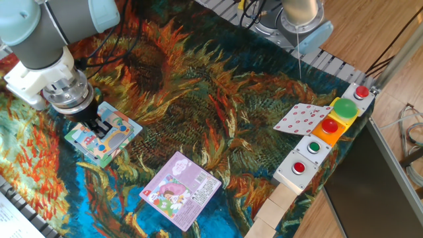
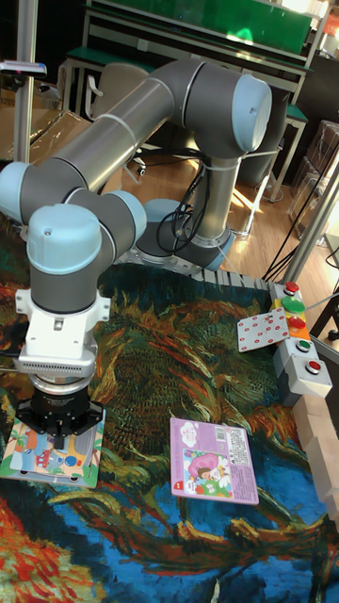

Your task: Assemble one piece of a puzzle

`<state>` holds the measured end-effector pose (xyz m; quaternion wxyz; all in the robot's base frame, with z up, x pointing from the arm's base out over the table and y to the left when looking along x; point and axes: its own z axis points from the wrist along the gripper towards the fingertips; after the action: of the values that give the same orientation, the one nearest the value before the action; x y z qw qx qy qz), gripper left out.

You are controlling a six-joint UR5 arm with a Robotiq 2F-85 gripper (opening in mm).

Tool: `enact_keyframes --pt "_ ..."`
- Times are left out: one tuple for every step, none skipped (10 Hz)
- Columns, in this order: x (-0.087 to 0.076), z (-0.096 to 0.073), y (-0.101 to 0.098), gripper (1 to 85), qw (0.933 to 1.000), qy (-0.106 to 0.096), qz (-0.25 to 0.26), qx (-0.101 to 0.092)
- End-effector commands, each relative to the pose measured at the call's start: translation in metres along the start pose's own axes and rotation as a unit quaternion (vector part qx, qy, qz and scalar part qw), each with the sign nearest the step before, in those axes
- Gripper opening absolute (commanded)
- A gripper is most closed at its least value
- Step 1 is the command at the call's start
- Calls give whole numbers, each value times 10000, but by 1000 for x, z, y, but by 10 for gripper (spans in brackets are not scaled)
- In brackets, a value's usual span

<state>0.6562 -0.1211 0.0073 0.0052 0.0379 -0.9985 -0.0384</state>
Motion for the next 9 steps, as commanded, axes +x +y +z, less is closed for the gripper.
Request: enact_keyframes --pt "-1 -1 -2 13 10000 -18 -3 -36" --pt "0 -1 -4 13 10000 -17 -18 -28" --pt "0 -1 -5 13 10000 -16 -34 -20" --pt "0 -2 -6 13 10000 -9 -34 -21" --pt "1 -2 -7 13 10000 7 -33 -22" --pt "2 -3 -8 13 10000 7 -49 -22" --pt "3 -3 -7 13 10000 12 -41 -46" --pt "3 -3 -3 13 9999 15 -27 -108" --pt "3 -4 2 13 9999 13 -4 -138"
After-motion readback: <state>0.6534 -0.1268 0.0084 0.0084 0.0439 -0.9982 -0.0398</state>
